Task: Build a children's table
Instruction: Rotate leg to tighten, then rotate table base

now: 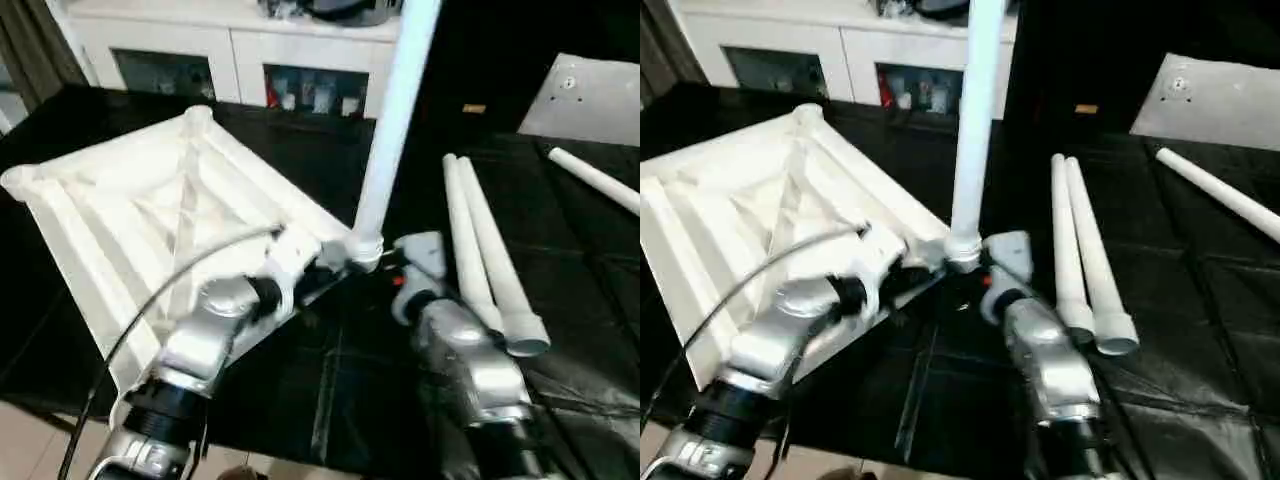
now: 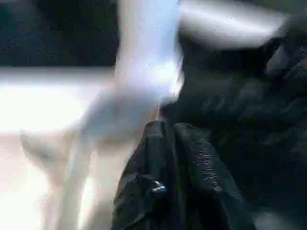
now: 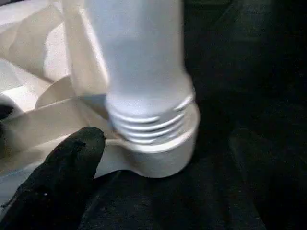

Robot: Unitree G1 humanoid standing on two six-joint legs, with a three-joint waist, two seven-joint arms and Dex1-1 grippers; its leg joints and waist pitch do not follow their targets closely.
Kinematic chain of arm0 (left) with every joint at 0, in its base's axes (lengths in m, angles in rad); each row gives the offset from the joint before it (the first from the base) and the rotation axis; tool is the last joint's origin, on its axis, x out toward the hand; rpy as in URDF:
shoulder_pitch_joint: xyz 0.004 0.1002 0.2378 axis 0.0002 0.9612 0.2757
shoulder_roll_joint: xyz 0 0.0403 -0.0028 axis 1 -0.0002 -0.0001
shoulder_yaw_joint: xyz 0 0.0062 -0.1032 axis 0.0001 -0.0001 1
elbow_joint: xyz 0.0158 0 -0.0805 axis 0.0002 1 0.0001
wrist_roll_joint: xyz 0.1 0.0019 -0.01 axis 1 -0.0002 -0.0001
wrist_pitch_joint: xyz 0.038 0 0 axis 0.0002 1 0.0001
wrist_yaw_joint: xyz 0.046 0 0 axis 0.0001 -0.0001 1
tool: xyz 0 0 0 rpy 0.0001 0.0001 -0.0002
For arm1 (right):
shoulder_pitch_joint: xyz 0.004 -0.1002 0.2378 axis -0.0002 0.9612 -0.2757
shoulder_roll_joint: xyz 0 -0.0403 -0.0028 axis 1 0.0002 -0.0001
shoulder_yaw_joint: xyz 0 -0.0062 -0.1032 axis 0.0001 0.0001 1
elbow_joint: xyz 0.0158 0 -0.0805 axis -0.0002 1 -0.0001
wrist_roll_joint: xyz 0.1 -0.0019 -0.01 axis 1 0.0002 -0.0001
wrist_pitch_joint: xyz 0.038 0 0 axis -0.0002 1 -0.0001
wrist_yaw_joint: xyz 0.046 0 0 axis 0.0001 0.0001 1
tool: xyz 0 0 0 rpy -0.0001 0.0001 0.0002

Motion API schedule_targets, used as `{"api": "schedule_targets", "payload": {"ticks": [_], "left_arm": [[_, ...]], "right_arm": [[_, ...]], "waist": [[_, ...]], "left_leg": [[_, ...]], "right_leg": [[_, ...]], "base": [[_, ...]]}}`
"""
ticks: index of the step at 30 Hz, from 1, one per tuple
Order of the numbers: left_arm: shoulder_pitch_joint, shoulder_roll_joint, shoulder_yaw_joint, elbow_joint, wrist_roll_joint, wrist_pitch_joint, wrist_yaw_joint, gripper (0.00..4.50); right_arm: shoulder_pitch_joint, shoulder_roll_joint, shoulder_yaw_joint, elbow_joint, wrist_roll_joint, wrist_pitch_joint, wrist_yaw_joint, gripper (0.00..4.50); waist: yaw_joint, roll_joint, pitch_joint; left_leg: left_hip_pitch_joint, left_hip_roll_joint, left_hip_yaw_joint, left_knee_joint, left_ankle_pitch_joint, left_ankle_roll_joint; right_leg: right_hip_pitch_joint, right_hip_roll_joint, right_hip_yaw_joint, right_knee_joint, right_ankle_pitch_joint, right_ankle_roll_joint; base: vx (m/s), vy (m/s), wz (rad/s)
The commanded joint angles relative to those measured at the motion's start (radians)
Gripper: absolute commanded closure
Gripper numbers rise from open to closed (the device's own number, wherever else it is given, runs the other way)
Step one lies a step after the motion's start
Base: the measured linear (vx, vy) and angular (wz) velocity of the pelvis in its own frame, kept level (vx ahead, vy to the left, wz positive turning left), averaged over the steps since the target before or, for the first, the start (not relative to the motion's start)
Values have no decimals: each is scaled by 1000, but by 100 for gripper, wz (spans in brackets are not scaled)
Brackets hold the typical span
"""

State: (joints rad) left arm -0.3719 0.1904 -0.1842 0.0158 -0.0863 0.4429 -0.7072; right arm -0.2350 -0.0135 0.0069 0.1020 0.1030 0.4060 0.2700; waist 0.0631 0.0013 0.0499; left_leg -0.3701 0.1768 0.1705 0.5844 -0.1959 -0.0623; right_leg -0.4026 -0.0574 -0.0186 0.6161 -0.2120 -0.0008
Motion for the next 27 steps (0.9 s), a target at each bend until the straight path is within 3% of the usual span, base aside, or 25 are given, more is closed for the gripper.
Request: {"api": "schedule_targets", "payload": {"ticks": [1,4,6,8,11,12,14,15,19,22,27], "left_arm": [[30,17,35,-59,-45,5,-29,376],[53,46,90,-110,-92,42,-50,368],[67,135,155,-143,-83,94,-41,368],[76,176,179,-150,-64,103,-20,368],[90,279,224,-137,29,139,36,368],[103,328,244,-132,75,167,65,393],[123,399,287,-130,142,210,124,401],[144,453,318,-144,173,260,147,407],[165,498,326,-147,188,282,182,449],[192,522,303,-132,235,295,204,449],[197,485,285,-117,198,288,186,449]], "right_arm": [[13,-4,-24,-58,34,27,8,0],[29,-13,-25,-87,45,64,3,0],[53,-43,34,-127,47,121,63,0],[65,-51,59,-144,47,146,83,0],[73,-71,118,-156,29,179,112,0],[75,-78,142,-157,20,183,119,0],[73,-77,165,-156,18,205,119,0],[67,-75,179,-145,13,221,115,0],[66,-85,202,-140,-1,241,116,0],[54,-88,218,-110,-12,239,113,0],[32,-76,217,-74,-11,217,109,0]], "waist": [[3,-2,-62],[-4,-3,-56],[-5,-2,-52],[-7,-1,-52],[-10,2,-52],[-10,-4,-53],[-10,-1,-54],[-12,-5,-54],[-1,-1,-53],[5,-7,-53],[10,-9,-54]], "left_leg": [[6,42,-10,-58,-46,57],[8,41,-9,-62,-101,39],[12,40,-9,-66,-141,18],[12,38,-11,-67,-150,9],[12,38,-14,-70,-154,-8],[13,39,-12,-69,-151,-8],[13,38,-14,-68,-137,-11],[13,38,-14,-67,-127,-13],[25,42,-12,-69,-128,-22],[22,42,-14,-73,-153,-34],[21,40,-16,-76,-207,-53]], "right_leg": [[59,-66,35,-50,126,-237],[57,-64,35,-59,9,-215],[52,-61,36,-66,-78,-189],[51,-58,35,-67,-97,-179],[49,-58,36,-67,-118,-159],[47,-58,35,-67,-112,-158],[46,-58,36,-62,-94,-157],[45,-57,35,-60,-76,-161],[34,-56,34,-58,-47,-179],[37,-58,34,-59,-51,-172],[36,-64,38,-63,-106,-163]], "base": [[0,0,0],[0,0,0],[0,0,0],[0,0,0],[0,0,0],[0,0,0],[0,0,0],[0,0,0],[0,0,0],[0,0,0],[0,0,0]]}}
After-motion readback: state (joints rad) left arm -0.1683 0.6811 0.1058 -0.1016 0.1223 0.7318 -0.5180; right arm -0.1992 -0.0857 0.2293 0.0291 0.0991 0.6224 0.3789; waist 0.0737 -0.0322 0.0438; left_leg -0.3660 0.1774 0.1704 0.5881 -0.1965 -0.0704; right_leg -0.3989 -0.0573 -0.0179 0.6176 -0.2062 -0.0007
